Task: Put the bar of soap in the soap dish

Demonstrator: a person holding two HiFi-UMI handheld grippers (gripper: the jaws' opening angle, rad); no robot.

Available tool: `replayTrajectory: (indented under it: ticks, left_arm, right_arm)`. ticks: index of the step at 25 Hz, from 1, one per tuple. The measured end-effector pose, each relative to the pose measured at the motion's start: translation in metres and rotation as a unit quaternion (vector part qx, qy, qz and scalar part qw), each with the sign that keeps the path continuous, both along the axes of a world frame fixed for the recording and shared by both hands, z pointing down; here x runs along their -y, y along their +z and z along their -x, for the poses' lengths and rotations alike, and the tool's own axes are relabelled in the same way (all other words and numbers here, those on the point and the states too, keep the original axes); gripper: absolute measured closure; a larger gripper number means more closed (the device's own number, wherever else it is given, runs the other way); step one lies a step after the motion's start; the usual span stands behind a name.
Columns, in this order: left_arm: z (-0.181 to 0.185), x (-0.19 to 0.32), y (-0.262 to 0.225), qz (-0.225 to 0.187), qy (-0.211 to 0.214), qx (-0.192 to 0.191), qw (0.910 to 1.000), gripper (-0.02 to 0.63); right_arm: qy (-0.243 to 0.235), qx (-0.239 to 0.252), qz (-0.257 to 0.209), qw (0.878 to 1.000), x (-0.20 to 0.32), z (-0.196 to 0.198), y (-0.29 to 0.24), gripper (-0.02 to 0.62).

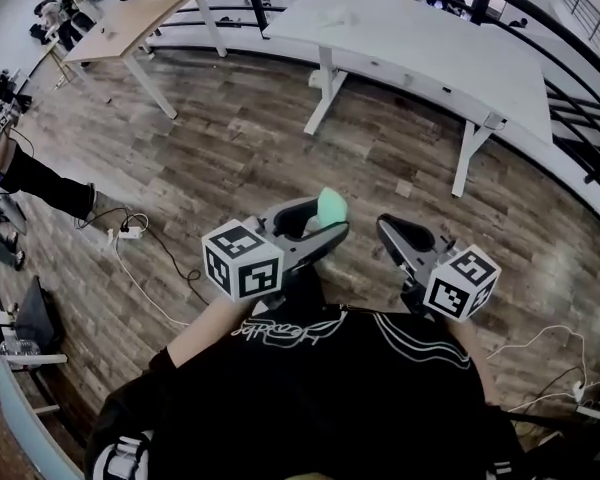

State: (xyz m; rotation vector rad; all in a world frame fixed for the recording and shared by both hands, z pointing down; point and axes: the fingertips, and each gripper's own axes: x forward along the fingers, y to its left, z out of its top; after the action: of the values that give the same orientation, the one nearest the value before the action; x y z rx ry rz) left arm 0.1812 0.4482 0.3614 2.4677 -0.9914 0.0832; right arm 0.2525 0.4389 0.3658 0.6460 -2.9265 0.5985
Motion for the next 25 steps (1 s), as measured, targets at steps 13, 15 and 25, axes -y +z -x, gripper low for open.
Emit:
replayTrajectory:
  ticks: [13,15,25]
  left_arm:
    - [0.185,0.194,0.005,0.021,-0.014,-0.011,0.9996,0.347]
    - [0.213,0.228,-0.004,0.012,-0.014,-0.009,0.9998,0.347]
    - [0.305,0.334,-0.030,-0.015,-0.001,-0.004,0.9999,0.348]
  right_arm:
    - [0.007,-0.012,0.033,0.999,0.194,0.177,0.001,0.569]
    - [0.011,-0.013,0.030,0.999,0.226,0.201,-0.006,0.569]
    - [0.033,-0.022,0.011,0.999,0.326,0.281,-0.029,0.569]
